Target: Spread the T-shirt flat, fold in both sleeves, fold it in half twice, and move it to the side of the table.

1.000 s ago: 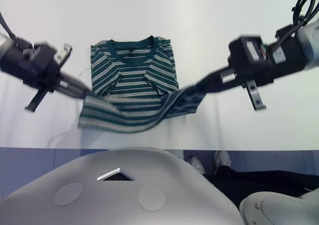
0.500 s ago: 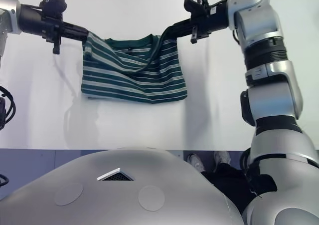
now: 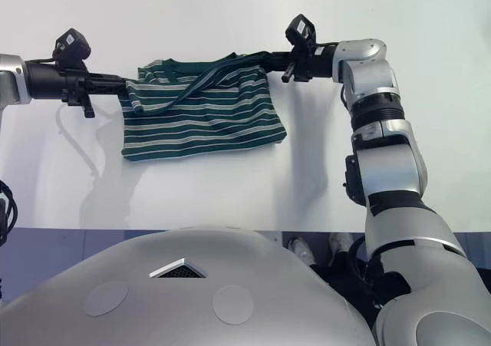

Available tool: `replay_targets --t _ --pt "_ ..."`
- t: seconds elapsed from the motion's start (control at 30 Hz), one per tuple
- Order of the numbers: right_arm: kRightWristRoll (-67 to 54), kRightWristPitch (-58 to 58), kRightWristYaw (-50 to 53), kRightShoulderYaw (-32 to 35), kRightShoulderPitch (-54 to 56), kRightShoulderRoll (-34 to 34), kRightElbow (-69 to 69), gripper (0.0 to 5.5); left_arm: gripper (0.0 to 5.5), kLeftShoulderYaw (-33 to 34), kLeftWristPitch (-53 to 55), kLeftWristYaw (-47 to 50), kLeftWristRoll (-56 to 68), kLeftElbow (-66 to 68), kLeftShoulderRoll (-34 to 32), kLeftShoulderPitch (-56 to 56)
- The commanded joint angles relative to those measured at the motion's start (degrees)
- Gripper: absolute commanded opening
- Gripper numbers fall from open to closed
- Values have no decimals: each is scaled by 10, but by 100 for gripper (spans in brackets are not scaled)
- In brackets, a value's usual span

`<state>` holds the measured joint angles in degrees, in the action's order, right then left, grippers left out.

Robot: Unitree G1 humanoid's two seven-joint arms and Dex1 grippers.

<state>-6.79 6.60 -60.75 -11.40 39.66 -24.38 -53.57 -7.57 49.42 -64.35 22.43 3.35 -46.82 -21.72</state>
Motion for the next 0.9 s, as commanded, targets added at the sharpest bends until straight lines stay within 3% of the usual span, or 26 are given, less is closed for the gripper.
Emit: replay_targets --t 0.03,0.33,0.6,0.77,0.9 --pt "20 -36 47 17 33 15 -46 0 2 10 2 27 -5 21 17 -28" --pt "29 -2 63 39 76 62 -72 0 21 44 37 139 -10 68 79 -33" --pt "76 59 111 26 76 57 -112 164 157 110 87 230 3 86 116 -30" --pt "92 77 201 40 72 46 -142 281 265 119 109 276 -10 47 114 23" --pt "77 85 271 72 69 40 -156 363 339 179 106 353 -3 45 161 21"
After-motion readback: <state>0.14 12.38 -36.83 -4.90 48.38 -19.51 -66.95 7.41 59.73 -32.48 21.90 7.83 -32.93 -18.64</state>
